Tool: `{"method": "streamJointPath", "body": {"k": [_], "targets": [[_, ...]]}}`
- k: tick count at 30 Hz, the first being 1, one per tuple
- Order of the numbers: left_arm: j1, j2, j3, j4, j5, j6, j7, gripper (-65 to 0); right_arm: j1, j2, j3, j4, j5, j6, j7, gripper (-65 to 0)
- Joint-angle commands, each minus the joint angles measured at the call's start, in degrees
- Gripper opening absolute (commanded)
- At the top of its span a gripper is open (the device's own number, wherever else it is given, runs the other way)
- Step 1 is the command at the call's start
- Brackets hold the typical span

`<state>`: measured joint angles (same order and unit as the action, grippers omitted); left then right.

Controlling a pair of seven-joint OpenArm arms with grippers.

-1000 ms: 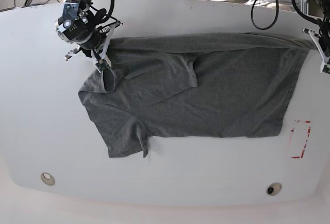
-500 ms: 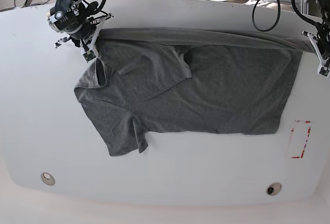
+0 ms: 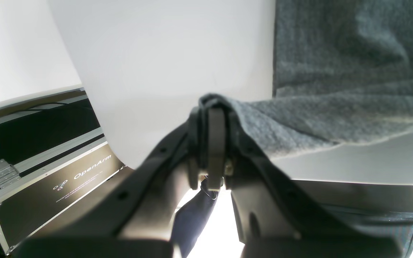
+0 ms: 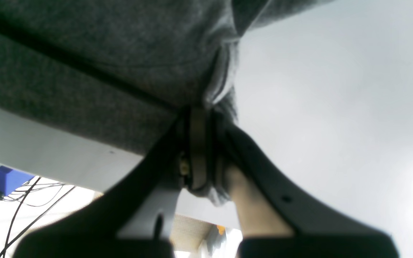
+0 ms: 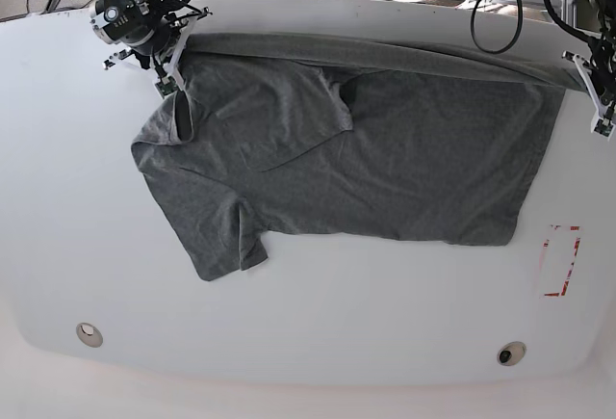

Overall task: Fold the T-shirt properly
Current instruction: 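Drag the shirt edge with the right gripper to smooth it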

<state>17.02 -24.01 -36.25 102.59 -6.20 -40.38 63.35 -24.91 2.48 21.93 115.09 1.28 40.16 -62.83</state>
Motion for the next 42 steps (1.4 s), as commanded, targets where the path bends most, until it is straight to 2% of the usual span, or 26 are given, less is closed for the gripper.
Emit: {"method": "streamJointPath", "body": {"k": [1,4,5,8,10,12,14,20,22,29,38,42], "targets": [[-0.18,-1.26,-0.54,0.76,1.32,0.38,-0.10,-65.0,-0.19,0.20,1.14,1.00,-0.71,-0.16,0.01,-61.7],[-0.18,-1.26,-0.54,0.76,1.32,0.38,-0.10,-65.0,-0.19,0.02,2.02,1.00,-0.71,-0.16,0.01,-52.8],[-0.18,-1.26,-0.54,0.76,1.32,0.38,-0.10,-65.0,-0.19,-0.06,2.29,1.00,-0.71,-0.16,0.01,-46.9],[-0.18,-1.26,-0.54,0.76,1.32,0.38,-0.01,-65.0,-0.19,-0.06,2.29,1.00,-0.62,-0.16,0.01,-35.5],[-0.18,-1.26,-0.37,0.76,1.41,0.38,0.08,-64.9,-0.19,-0.06,2.29,1.09,-0.36,-0.16,0.01,-29.8],[-0.09,-1.26,-0.28,0.76,1.41,0.38,0.08,-61.1,-0.19,-0.06,2.29,1.09,-0.18,-0.16,0.01,-27.1],[-0.09,-1.26,-0.28,0.76,1.41,0.38,0.08,-54.4,-0.19,-0.06,2.29,1.09,-0.18,-0.16,0.01,-26.8],[-0.18,-1.26,-0.54,0.93,1.41,0.38,0.08,-24.7,-0.11,-0.15,2.29,1.18,2.19,-0.16,0.01,-29.3],[-0.36,-1.26,-0.54,1.02,1.41,0.38,0.08,-21.0,-0.11,-0.15,2.29,1.18,3.78,-0.16,0.01,-29.5],[-1.50,-1.35,-0.19,1.02,1.32,0.38,0.08,-20.6,-0.02,0.02,2.29,1.18,6.24,-0.16,0.01,-29.6],[-11.35,-1.97,-0.45,1.11,0.88,0.38,3.59,-21.0,0.51,0.20,2.20,1.18,6.06,-0.16,0.28,-35.2],[-15.21,-1.88,-0.54,1.11,0.79,0.38,3.59,-21.0,2.27,0.46,2.37,1.18,5.62,-0.16,0.37,-35.4]]}}
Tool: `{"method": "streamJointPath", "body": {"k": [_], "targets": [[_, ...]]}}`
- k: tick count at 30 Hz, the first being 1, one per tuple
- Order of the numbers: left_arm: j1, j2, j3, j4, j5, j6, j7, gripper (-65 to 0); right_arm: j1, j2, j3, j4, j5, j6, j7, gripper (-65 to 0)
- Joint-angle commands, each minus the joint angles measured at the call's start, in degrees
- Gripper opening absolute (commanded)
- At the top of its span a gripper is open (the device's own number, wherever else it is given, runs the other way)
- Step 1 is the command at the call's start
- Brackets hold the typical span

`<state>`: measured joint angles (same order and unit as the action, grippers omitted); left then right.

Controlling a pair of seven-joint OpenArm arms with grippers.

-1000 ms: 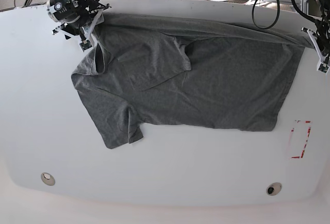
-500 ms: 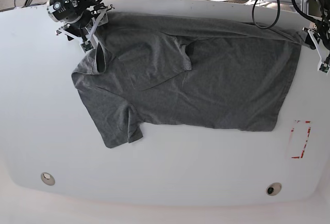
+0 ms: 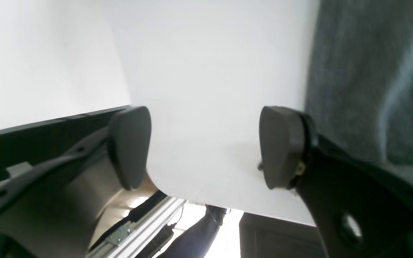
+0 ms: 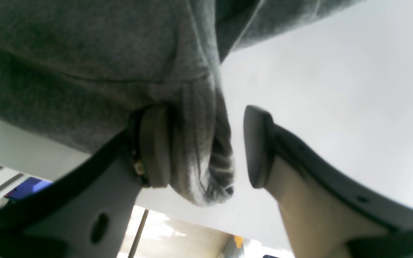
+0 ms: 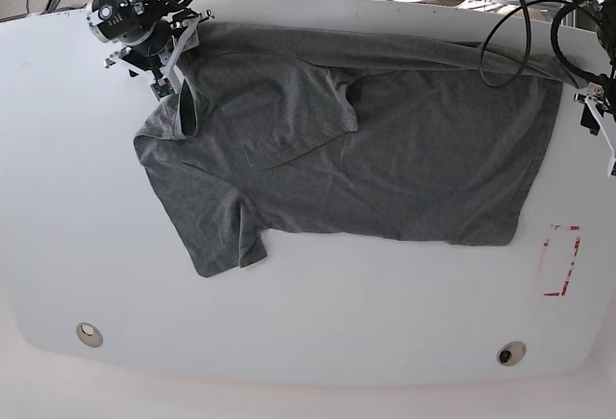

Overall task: Fold the T-shirt properly
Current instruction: 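Drag the shirt edge with the right gripper to smooth it, then release the shirt with the right gripper and move to the sleeve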

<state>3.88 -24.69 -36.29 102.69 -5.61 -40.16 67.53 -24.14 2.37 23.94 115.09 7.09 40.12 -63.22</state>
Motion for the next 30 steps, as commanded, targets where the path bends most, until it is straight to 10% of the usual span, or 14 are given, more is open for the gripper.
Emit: {"method": "streamJointPath", "body": {"k": [1,30], "targets": [[-3.13,-1.11,-0.50,1.00,0.20,0.16,-0.58,-21.0,2.03,0.93,0.72,1.18,-0.72,-0.12,0.67,-35.4],[-17.29,5.92,2.32,0.65,0.73,0.16,-0.85,-21.1,31.66,1.72,2.12,-13.24,-8.98,-0.12,1.90,-35.0]]}}
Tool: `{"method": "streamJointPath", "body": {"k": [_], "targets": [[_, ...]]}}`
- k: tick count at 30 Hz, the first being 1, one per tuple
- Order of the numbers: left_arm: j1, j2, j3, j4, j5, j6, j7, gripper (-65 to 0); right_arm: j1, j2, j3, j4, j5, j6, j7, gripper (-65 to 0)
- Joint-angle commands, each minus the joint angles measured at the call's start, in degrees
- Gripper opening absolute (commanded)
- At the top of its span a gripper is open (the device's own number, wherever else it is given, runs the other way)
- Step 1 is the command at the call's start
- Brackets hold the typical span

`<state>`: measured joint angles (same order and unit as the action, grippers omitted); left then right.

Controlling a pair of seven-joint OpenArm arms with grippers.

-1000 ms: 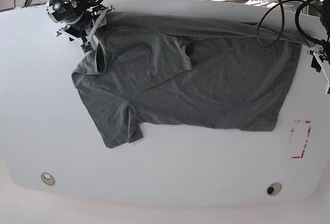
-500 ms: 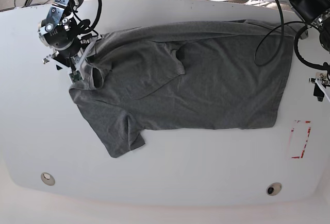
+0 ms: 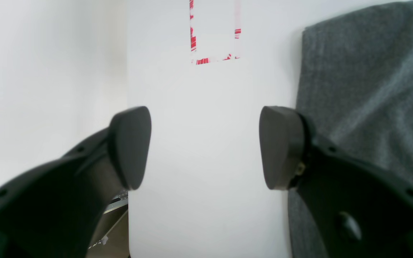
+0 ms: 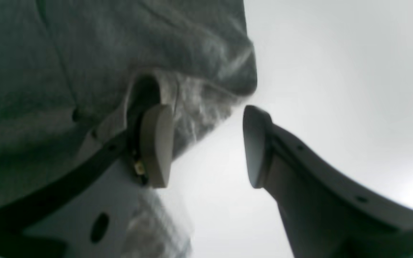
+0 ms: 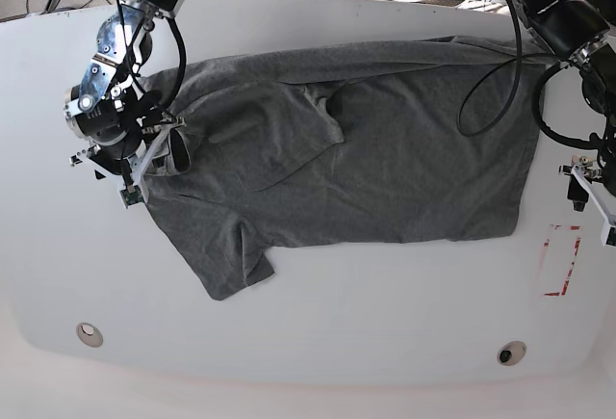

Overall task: Fold the T-shirt properly
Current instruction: 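Release the shirt with the right gripper and move to the sleeve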

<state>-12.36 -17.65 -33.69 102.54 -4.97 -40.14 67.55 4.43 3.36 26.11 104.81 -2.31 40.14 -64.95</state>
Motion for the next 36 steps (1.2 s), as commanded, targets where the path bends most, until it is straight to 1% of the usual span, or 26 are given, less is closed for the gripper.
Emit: {"method": "streamJointPath", "body": {"k": [1,4,7,9,12,17,21,25,28,32,35,36], "targets": [[-0.96,-1.12,-0.29,0.80,0.09,0.14,-0.87,-21.1,4.50,1.26,-0.04,-5.69,0.42,-0.14,4.95,-35.0],[-0.96,-0.24,-0.29,0.80,0.09,0.14,-0.87,-21.1,7.40,2.23,-0.04,-12.29,0.42,-0.14,8.02,-35.0],[-0.96,-0.06,-0.29,0.80,0.09,0.14,-0.87,-21.1,9.77,2.49,-0.04,-18.18,0.50,-0.14,11.45,-35.0],[-0.78,-0.06,-0.29,0.80,0.09,0.14,-0.87,-21.1,11.09,3.72,-0.04,-22.66,0.59,-0.14,15.06,-35.0],[-0.69,-0.06,-0.29,0.80,0.09,0.14,-0.87,-21.1,12.58,5.04,-0.04,-27.76,0.94,-0.14,18.49,-35.0],[-0.61,-0.15,-0.37,0.80,0.09,0.14,-0.87,-21.1,14.61,7.33,-0.04,-34.18,0.94,-0.14,21.91,-35.0],[-0.43,-0.15,-0.37,0.80,0.09,0.14,-0.87,-21.1,15.66,8.21,-0.04,-36.73,0.94,-0.14,24.20,-35.0],[-0.34,-0.15,-0.46,0.80,0.09,0.14,-0.87,-21.1,17.07,9.79,-0.04,-39.10,0.94,-0.14,26.22,-34.9],[0.54,-0.06,-0.46,0.80,0.01,0.14,-0.87,-21.1,18.39,10.93,-0.04,-42.09,0.94,-0.14,26.93,-30.4],[0.71,-0.06,-0.46,0.80,-0.08,0.14,-0.87,-21.1,19.71,12.51,0.05,-46.75,1.03,-0.14,29.04,-18.1],[0.71,-0.06,-0.46,0.80,-0.08,0.14,-0.87,-21.1,19.97,13.30,0.66,-49.74,1.03,-0.14,31.50,-11.9],[0.71,-0.06,-0.46,0.80,-0.08,0.14,-0.87,-21.1,19.97,13.48,1.19,-50.27,1.03,-0.14,31.76,-11.1]]}}
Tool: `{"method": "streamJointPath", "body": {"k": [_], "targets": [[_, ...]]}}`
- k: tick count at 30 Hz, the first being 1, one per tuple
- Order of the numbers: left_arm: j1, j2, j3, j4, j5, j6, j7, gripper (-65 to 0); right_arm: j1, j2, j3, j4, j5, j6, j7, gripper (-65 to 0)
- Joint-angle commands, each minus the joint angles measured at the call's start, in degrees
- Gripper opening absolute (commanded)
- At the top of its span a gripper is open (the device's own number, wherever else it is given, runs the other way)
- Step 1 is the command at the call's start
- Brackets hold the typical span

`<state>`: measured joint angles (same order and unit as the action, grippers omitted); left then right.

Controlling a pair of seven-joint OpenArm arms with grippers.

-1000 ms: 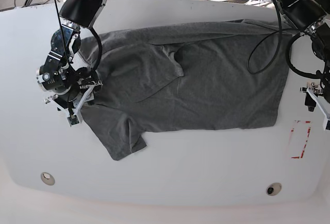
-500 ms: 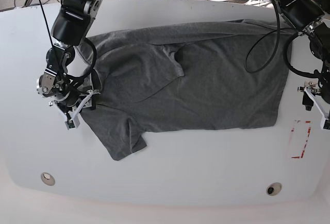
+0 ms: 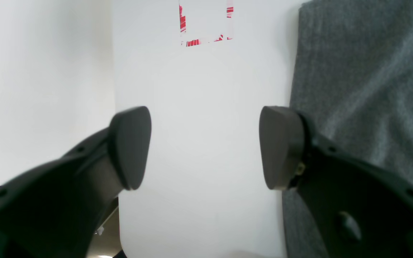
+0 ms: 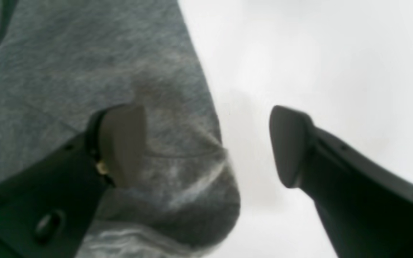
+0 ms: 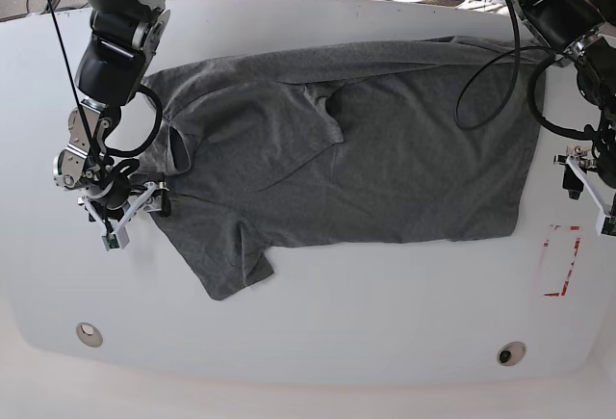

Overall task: Fold the T-shirt properly
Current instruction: 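Release the shirt with the right gripper and move to the sleeve, then grasp the shirt sleeve edge with the right gripper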

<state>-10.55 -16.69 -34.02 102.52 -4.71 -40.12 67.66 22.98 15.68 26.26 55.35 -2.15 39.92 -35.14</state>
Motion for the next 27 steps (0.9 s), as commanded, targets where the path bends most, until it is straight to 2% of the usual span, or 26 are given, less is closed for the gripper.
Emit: {"method": "streamJointPath", "body": {"k": [1,5,11,16,27], "targets": [[-1.10,-0.94,-0.13,0.82,-0.34,0.12,-0.98,-21.1,1.41,1.33,2.62,-1.68,0.88,0.08,2.74,-10.3],[-1.01,-0.94,-0.13,0.82,-0.34,0.12,-0.98,-21.1,1.41,1.33,5.69,-2.21,0.88,0.08,3.27,-10.3],[-0.93,-0.94,-0.13,0.82,-0.34,0.12,-0.98,-21.1,0.89,0.80,6.31,-2.21,0.88,0.08,3.09,-10.3],[-0.93,-0.94,-0.05,0.82,-0.26,0.12,-0.98,-21.1,-1.14,-2.01,6.22,-1.86,0.88,0.08,1.86,-10.3],[-0.84,-0.94,-0.05,0.82,-0.17,0.12,-0.98,-21.1,-1.49,-5.97,6.22,-1.86,0.88,0.08,1.16,-10.3]]}}
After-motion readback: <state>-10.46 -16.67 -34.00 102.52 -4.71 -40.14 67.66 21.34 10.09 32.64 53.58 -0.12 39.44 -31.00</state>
